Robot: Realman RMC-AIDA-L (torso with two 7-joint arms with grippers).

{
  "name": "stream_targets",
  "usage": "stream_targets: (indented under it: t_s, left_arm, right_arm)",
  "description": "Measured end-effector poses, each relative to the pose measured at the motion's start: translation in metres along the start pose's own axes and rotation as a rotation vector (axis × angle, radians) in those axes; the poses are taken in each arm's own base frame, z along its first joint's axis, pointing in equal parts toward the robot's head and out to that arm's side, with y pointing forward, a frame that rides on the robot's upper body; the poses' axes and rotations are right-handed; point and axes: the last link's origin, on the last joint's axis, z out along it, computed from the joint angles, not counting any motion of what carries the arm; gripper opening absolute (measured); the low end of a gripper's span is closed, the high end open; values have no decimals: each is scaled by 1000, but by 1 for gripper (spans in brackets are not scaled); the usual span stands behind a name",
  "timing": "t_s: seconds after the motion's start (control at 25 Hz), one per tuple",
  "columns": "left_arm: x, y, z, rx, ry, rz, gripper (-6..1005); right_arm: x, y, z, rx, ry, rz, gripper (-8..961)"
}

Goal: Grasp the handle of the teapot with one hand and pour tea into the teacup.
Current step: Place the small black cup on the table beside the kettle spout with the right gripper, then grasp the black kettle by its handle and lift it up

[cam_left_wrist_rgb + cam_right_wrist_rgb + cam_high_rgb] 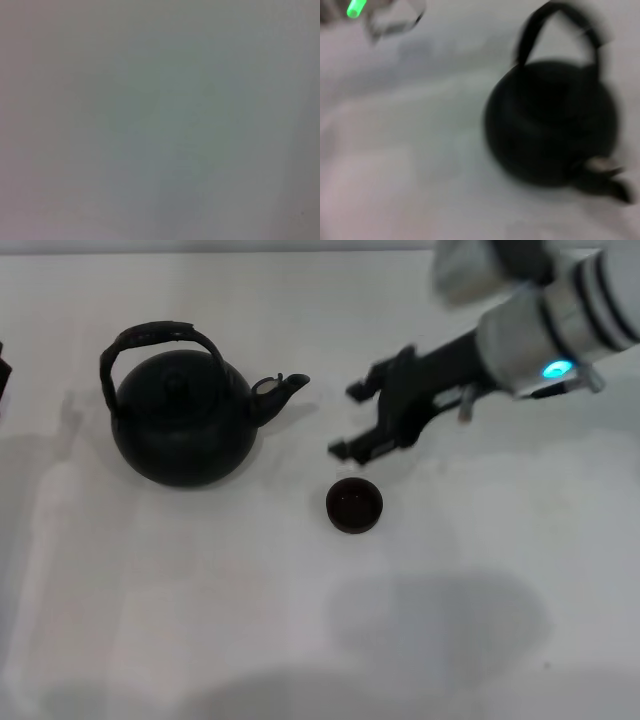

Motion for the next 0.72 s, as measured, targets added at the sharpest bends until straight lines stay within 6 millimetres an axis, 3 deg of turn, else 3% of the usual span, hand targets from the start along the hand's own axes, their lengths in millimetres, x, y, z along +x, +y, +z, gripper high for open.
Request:
stream_targets:
  t_s: [0.2, 0.28, 0.32, 0.44, 0.56, 0.72]
  left_arm:
    - [0, -5, -4, 31, 4, -7, 803]
    - [-1, -5, -6, 41, 2, -12, 803]
    - [-1, -5, -6, 41, 2, -12, 803]
    - [-2, -4, -7, 25, -7, -5, 803]
    - [-3, -1, -7, -6, -15, 4, 803]
    - [-3, 6, -10, -62, -21, 20, 803]
  right_arm:
    - [29, -27, -24, 17, -362, 291, 861]
    - [57, -36, -33, 5, -718, 503, 860]
    - [57, -36, -33, 5, -718, 503, 860]
    - [86, -45, -44, 136, -938, 617, 858]
    - [109, -50, -52, 344, -1017, 559, 858]
    - [134, -56, -57, 677, -996, 374, 858]
